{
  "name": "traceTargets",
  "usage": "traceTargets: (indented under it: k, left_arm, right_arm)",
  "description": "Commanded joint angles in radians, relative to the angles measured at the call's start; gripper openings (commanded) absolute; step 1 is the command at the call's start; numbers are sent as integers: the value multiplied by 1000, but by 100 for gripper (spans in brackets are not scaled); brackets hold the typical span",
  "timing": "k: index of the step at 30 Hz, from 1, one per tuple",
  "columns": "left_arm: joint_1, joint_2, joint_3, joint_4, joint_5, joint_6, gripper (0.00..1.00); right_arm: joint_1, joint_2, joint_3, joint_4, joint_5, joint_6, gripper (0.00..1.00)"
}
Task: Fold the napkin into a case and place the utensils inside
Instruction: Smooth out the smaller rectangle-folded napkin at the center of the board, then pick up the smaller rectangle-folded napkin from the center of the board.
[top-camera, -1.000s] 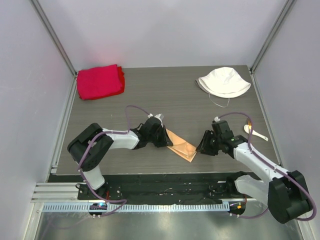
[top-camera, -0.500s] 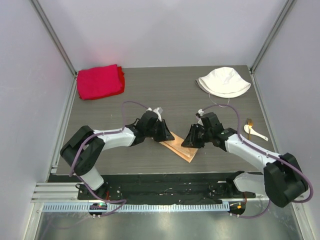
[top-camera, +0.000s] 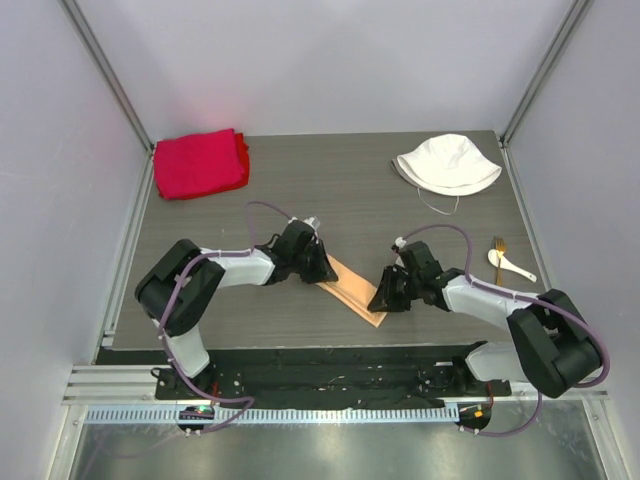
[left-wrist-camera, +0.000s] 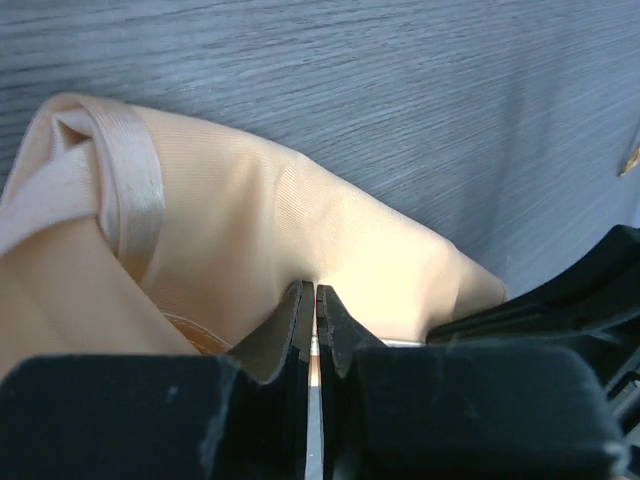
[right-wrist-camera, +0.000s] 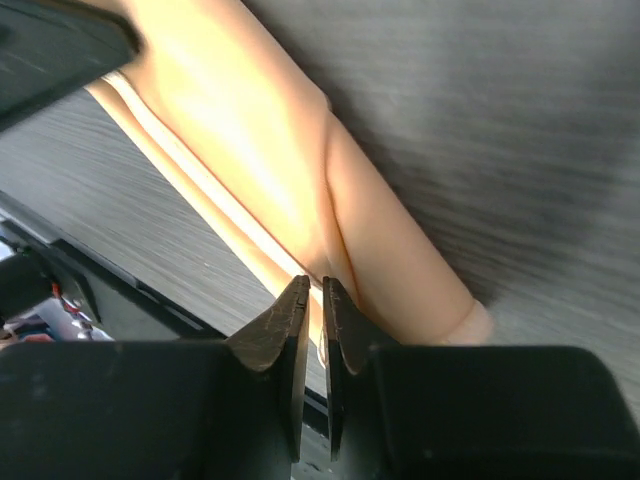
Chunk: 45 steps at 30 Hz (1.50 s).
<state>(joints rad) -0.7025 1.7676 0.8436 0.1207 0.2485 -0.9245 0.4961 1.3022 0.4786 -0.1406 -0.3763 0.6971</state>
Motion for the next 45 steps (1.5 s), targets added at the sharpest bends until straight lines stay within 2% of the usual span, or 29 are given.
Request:
traceTargets:
  k: [1,4,7,8,9,11,14,16,17,20,21,25,29,31,38,45]
  left_arm:
    - [3,-22,29,-116,-116,168,9]
    - [1,-77,77,-177,-108,232,9]
    - [3,-157,133,-219,-62,253,15]
    - [3,-181,147,-236,-57,251,16]
    - [3,-232,167,-252,-60,247,19]
    - [8,-289,179,-314,-112,236,27]
    - [24,-384,207,-472,-299,185,31]
    - [38,-457,186,-566,-385,150,31]
    - [46,-494,170,-591,-484,103,32]
    - [54,-647,74,-642,-622,27,33]
    - [55,-730,48,-648,-641,13,35]
    - [61,-896,-24,-694,-693,7,38]
    - [61,-1011,-43,-740,-698,32,39]
    - [61,-1039,-46,-766,-690,33,39]
    - [61,-1088,-67,-777,-637,29,40]
    - [61,-1082,-80,-770,-615,18,39]
  right_arm:
    - [21,-43,2,-33,50,-54,17]
    - [30,-46,81,-94,76,-97,18]
    - [36,-40,213,-178,131,-163,27]
    - [35,-17,282,-195,135,-188,37]
    - [47,0,317,-214,140,-206,41]
    - [74,32,411,-270,184,-266,55]
    - [153,83,492,-315,304,-341,67]
    - [220,104,515,-304,367,-384,71]
    - [242,114,525,-303,372,-431,72]
    - [358,153,558,-297,511,-561,73]
    - [384,179,560,-286,540,-591,73]
    - [432,287,613,-327,585,-674,72]
    - [476,358,653,-369,628,-693,64]
    - [483,379,660,-369,658,-715,61]
    - [512,454,710,-364,669,-699,59]
    - [544,519,787,-356,711,-619,66]
